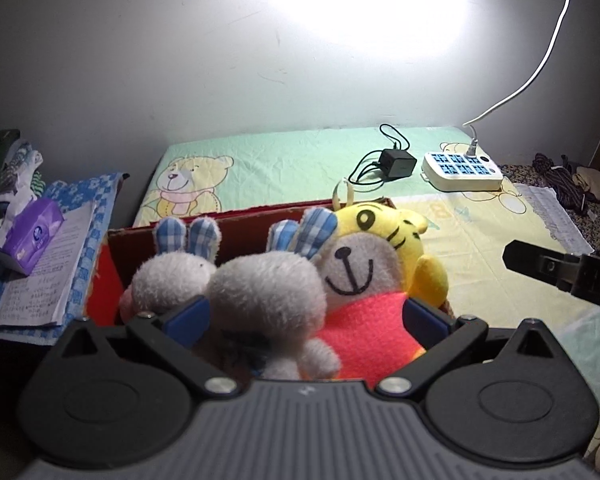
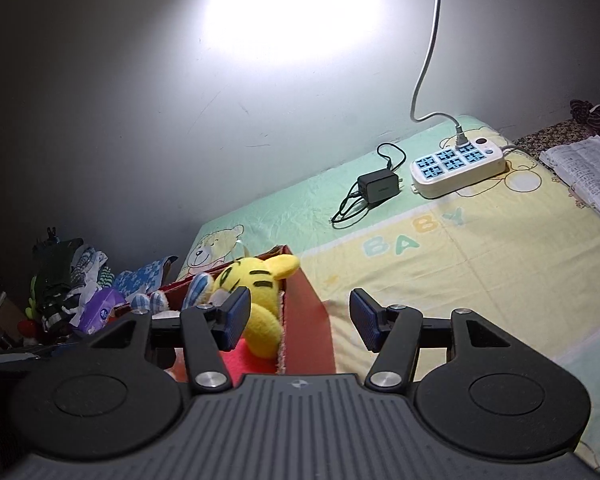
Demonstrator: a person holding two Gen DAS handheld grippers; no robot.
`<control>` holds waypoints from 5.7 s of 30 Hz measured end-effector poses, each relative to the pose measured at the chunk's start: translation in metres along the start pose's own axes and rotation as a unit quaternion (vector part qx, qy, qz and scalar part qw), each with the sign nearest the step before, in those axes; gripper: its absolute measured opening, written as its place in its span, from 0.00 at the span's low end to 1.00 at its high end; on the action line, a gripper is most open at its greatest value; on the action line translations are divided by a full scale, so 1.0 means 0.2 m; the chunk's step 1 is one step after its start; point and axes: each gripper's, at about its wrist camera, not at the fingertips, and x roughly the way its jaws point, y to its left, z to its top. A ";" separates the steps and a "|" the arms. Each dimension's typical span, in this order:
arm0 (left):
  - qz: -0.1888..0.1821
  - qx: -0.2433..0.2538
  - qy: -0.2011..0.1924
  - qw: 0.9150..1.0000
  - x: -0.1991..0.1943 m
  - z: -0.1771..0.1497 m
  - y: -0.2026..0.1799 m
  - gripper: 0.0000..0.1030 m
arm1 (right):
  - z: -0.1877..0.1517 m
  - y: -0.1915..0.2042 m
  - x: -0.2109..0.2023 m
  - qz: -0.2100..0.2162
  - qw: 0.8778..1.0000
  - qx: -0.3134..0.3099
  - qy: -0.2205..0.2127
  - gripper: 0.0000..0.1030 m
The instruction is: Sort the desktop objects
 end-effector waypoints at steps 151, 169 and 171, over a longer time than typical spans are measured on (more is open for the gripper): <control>0.048 -0.016 0.164 0.985 0.18 -0.04 0.46 1.00 | -0.08 0.61 0.34 -0.131 0.973 -0.088 0.171 0.75; 0.055 -0.022 0.153 0.986 0.12 0.01 0.48 1.00 | -0.04 0.70 0.33 -0.139 0.971 -0.117 0.157 0.75; 0.056 -0.024 0.154 0.986 0.12 -0.01 0.48 1.00 | -0.06 0.70 0.33 -0.137 0.971 -0.118 0.158 0.75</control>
